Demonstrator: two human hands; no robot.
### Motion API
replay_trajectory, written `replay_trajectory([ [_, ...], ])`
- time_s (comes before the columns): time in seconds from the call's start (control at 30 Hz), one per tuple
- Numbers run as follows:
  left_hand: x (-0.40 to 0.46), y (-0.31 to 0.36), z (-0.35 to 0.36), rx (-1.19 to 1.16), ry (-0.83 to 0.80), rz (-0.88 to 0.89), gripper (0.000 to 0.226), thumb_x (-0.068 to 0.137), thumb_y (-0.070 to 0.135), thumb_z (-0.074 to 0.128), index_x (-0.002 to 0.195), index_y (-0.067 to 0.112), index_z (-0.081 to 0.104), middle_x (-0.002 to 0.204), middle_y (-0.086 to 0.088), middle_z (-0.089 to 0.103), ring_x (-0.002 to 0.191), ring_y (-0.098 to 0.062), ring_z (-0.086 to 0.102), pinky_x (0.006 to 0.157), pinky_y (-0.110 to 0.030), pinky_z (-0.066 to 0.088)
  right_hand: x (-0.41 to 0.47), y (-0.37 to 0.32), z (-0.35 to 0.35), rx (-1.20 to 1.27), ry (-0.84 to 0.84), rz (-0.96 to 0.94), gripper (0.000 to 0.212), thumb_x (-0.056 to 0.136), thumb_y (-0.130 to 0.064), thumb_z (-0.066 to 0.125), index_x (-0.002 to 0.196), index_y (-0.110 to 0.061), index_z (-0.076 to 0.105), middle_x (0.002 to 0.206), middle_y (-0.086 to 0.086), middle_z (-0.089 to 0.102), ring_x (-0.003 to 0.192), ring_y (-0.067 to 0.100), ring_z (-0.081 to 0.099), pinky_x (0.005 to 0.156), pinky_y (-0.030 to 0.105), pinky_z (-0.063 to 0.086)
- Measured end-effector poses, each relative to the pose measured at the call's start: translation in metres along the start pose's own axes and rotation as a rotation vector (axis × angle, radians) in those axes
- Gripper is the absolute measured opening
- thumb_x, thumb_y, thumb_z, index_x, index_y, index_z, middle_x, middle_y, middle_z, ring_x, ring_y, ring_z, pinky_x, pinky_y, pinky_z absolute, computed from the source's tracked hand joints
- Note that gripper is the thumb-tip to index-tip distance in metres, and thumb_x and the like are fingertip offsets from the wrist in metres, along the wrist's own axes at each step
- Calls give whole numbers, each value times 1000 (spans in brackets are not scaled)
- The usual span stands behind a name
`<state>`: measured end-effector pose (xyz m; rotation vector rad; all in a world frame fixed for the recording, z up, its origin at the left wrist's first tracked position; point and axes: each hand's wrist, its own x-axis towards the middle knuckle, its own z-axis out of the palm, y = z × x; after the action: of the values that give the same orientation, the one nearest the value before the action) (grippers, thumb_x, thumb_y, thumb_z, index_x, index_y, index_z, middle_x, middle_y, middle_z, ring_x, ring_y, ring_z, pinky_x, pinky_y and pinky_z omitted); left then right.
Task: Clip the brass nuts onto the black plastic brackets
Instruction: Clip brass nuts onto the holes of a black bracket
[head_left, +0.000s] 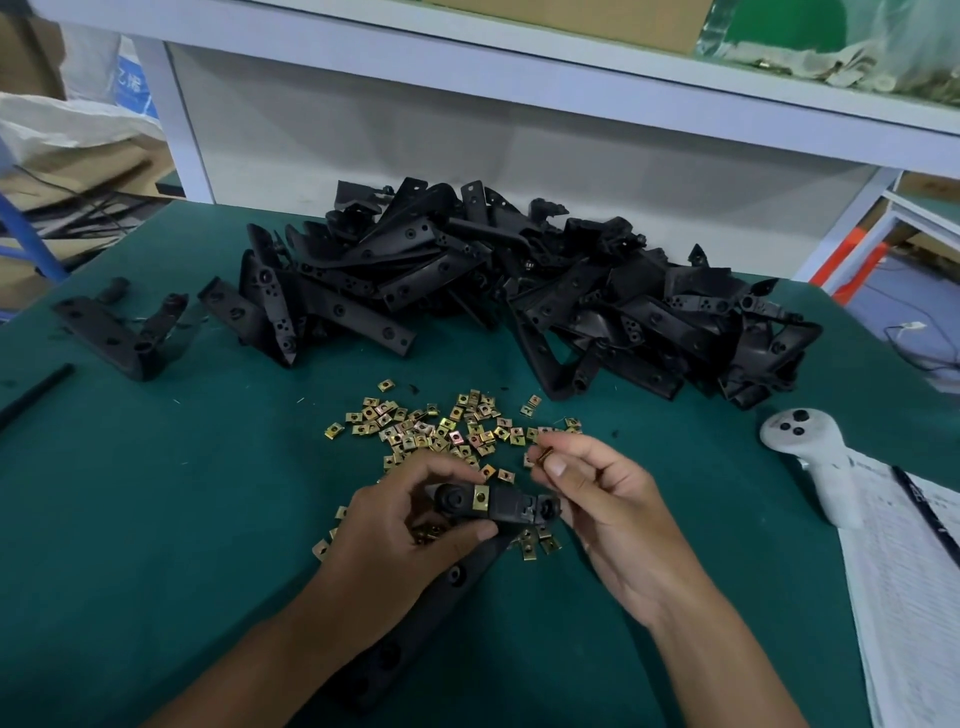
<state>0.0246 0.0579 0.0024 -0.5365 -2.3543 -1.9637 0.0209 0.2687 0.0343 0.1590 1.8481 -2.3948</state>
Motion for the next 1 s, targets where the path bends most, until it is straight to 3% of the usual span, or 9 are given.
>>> replay_trajectory([
  [0.13,0,-1,0,-17,15,-6,29,80,41,82,104,42,66,101,18,73,90,-3,72,74,-11,52,-1,2,0,-144,-6,-30,26,79,-31,76,105,-28,77,106,4,77,103,15,71,95,37,50],
  [0.4,1,-3,2,-39,40,10,30,77,48,77,104,42,66,97,15,73,86,-7,72,73,-15,54,-2,4,1,-179,-61,-44,23,75,-33,81,95,-21,78,96,10,77,91,20,67,86,40,47],
  [0.77,0,-4,3,3,34,32,30,77,49,75,105,42,64,95,14,73,86,-7,72,72,-16,54,-3,5,-3,-206,-69,-75,6,85,-15,76,87,-21,77,75,-5,71,80,13,64,82,34,48],
  [0.87,1,-2,3,-1,26,34,29,78,49,74,104,45,64,95,17,73,86,-6,72,72,-12,52,-3,5,-3,-207,-62,-59,4,84,-20,77,88,-19,77,81,1,74,81,16,63,80,36,47],
  [1.0,1,-2,2,-5,6,53,27,79,47,74,104,46,64,100,16,72,90,-9,73,76,-19,56,-2,6,-2,-196,-63,-34,11,77,-27,77,86,-20,78,81,1,74,79,13,66,76,29,50],
])
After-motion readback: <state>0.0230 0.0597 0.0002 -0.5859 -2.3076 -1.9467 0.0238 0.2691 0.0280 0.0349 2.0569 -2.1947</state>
